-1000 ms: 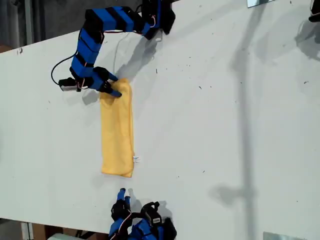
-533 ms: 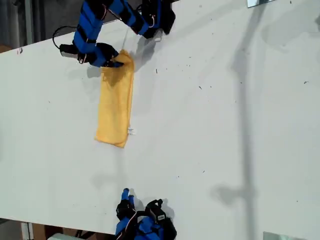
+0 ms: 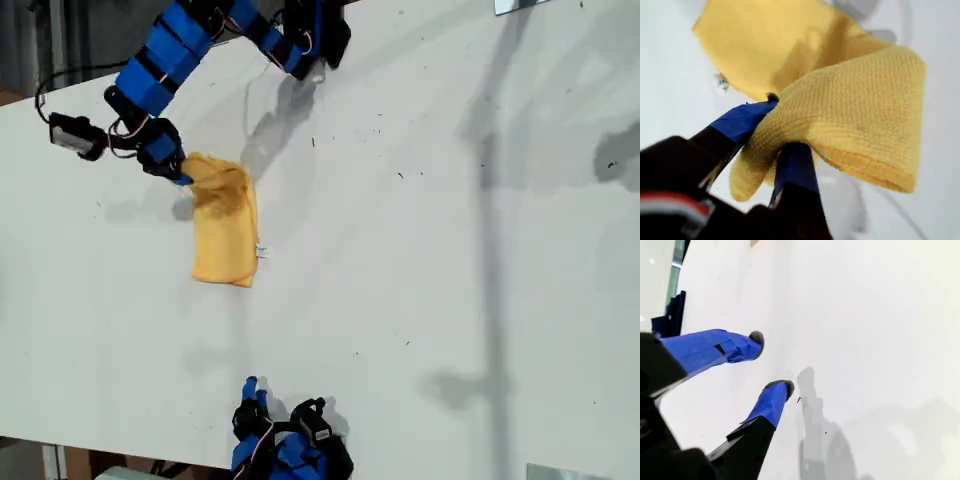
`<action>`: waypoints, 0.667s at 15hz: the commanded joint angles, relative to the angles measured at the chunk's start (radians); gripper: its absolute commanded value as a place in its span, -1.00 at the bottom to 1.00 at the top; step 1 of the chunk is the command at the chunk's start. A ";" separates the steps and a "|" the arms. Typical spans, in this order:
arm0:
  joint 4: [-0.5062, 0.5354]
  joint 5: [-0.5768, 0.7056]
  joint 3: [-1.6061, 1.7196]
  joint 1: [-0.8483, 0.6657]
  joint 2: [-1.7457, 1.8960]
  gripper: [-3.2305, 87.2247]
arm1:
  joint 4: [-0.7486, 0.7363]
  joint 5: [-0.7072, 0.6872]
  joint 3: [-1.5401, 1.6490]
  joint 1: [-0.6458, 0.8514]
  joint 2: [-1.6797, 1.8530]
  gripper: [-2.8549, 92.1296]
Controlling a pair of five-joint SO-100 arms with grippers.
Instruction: Grasp corners of a square towel and fold twice.
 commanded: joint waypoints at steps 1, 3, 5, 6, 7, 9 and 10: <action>0.011 -0.005 -0.005 0.012 0.008 -0.65 | -0.196 -0.087 -0.209 -0.118 -0.126 -0.94; 0.012 -0.003 -0.003 0.012 0.014 -0.65 | -0.301 -0.123 -0.278 -0.178 -0.227 -0.94; 0.017 -0.003 -0.002 0.012 0.023 -0.66 | -0.364 -0.186 -0.334 -0.253 -0.336 -0.94; 0.020 -0.003 -0.002 0.012 0.028 -0.66 | -0.367 -0.186 -0.373 -0.268 -0.397 -0.94; 0.020 -0.003 0.000 0.011 0.029 -0.66 | -0.370 -0.179 -0.399 -0.265 -0.439 -0.94; 0.021 -0.002 0.000 0.011 0.031 -0.66 | -0.364 -0.170 -0.416 -0.252 -0.456 -0.89; 0.021 -0.002 0.000 0.011 0.034 -0.66 | -0.351 -0.166 -0.414 -0.249 -0.451 -0.54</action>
